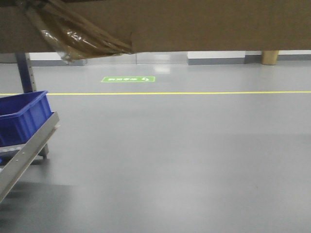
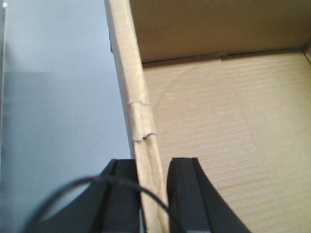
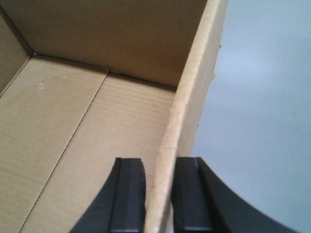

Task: Grab carton from right shelf to conveyor
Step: 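Hold the carton with both grippers while the base turns and drives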

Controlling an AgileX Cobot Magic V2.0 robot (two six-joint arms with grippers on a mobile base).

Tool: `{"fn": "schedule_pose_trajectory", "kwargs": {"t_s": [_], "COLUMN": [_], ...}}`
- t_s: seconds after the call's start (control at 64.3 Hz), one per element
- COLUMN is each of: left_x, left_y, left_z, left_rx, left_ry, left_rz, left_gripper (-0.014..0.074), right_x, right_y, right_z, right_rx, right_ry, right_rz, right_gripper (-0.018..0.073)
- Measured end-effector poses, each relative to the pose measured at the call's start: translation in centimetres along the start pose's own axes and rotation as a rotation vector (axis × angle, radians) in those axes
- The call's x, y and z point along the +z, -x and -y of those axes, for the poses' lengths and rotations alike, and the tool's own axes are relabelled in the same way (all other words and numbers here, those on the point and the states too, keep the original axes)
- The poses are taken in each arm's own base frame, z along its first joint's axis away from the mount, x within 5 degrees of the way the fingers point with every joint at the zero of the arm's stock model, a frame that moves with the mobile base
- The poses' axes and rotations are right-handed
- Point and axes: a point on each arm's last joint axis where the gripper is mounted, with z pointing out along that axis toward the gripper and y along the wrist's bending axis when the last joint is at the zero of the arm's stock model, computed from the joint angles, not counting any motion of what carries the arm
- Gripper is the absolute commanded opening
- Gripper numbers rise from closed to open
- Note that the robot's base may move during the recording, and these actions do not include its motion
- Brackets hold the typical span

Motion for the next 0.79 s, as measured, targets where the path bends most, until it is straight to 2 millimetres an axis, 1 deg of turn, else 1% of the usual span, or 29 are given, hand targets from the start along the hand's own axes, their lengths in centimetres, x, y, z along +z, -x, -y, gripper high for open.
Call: {"fn": "schedule_pose_trajectory", "kwargs": {"t_s": [0.793], "left_x": [0.0], "left_y": [0.01], "left_z": [-0.03], "left_rx": [0.001], "left_ry": [0.004], "left_rz": [0.001], "left_gripper": [-0.0017], "right_x": [0.0], "right_y": [0.0], "right_z": [0.0], "right_rx": [0.0], "right_ry": [0.0], "right_rz": [0.0], "right_gripper": [-0.0067]}}
